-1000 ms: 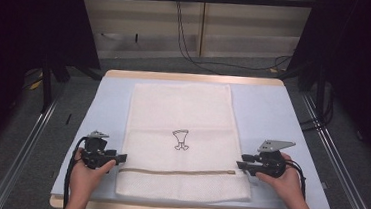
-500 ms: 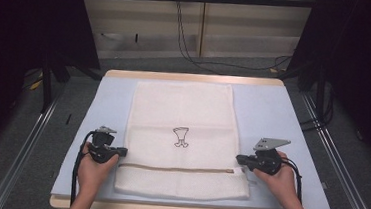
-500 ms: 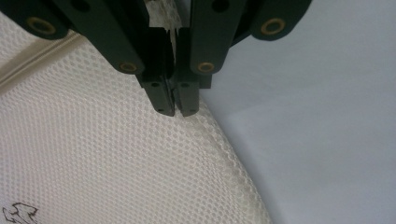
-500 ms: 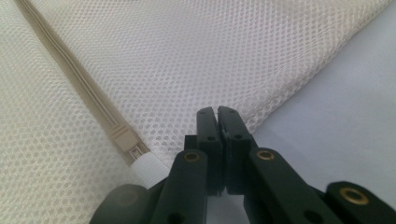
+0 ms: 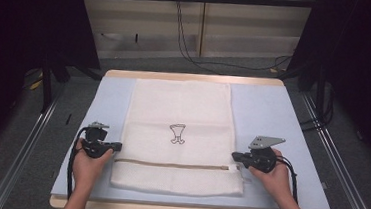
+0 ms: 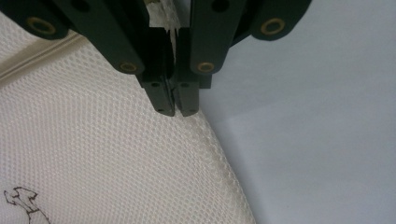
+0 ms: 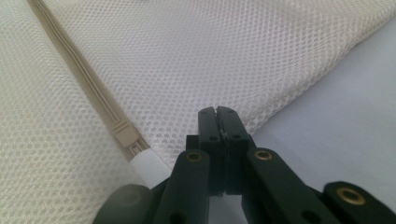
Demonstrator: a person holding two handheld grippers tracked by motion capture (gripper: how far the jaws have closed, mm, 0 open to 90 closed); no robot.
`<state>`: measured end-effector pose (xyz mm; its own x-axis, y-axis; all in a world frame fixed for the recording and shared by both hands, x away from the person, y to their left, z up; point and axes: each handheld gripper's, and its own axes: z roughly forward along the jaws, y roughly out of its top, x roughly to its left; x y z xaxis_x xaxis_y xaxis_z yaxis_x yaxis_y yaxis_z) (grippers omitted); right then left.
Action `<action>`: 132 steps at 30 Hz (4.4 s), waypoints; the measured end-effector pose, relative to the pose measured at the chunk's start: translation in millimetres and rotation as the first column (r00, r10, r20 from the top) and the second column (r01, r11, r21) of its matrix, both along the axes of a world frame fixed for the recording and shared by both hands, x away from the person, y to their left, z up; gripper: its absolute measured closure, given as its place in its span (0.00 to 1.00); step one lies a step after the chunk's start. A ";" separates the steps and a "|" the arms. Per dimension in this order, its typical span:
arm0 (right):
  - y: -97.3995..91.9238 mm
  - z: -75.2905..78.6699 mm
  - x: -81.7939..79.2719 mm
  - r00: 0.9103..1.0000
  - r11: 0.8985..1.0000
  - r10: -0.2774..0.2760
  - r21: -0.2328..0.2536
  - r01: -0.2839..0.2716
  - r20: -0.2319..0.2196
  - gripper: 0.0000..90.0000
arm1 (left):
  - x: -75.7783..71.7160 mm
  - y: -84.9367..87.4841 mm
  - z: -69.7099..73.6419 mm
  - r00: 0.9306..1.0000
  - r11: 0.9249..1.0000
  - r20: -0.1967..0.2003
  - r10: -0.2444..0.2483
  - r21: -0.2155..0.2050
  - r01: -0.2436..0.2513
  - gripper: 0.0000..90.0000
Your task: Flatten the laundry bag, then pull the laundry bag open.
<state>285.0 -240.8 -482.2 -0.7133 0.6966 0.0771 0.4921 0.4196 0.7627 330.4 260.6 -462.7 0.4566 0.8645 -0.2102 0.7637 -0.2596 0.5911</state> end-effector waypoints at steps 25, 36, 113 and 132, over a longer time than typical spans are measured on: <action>6.8 7.8 -22.2 0.990 0.997 0.077 -0.022 -0.075 0.117 0.97 | -11.4 -18.9 26.8 0.996 0.996 0.074 -0.042 -0.071 0.047 0.55; -2.4 5.9 -31.2 0.995 0.999 0.024 -0.023 -0.022 0.094 0.97 | -9.7 -40.9 32.8 0.987 0.979 0.096 -0.127 -0.146 0.140 0.48; 7.3 -1.0 -37.1 1.000 0.999 0.031 -0.032 -0.031 0.006 1.00 | -14.5 -240.4 0.6 0.909 0.892 -0.228 -0.349 -0.378 0.248 0.70; 7.3 -0.9 -37.0 1.000 0.999 0.024 -0.031 -0.024 -0.001 1.00 | -11.4 -256.8 -10.7 0.891 0.887 -0.279 -0.358 -0.398 0.232 0.72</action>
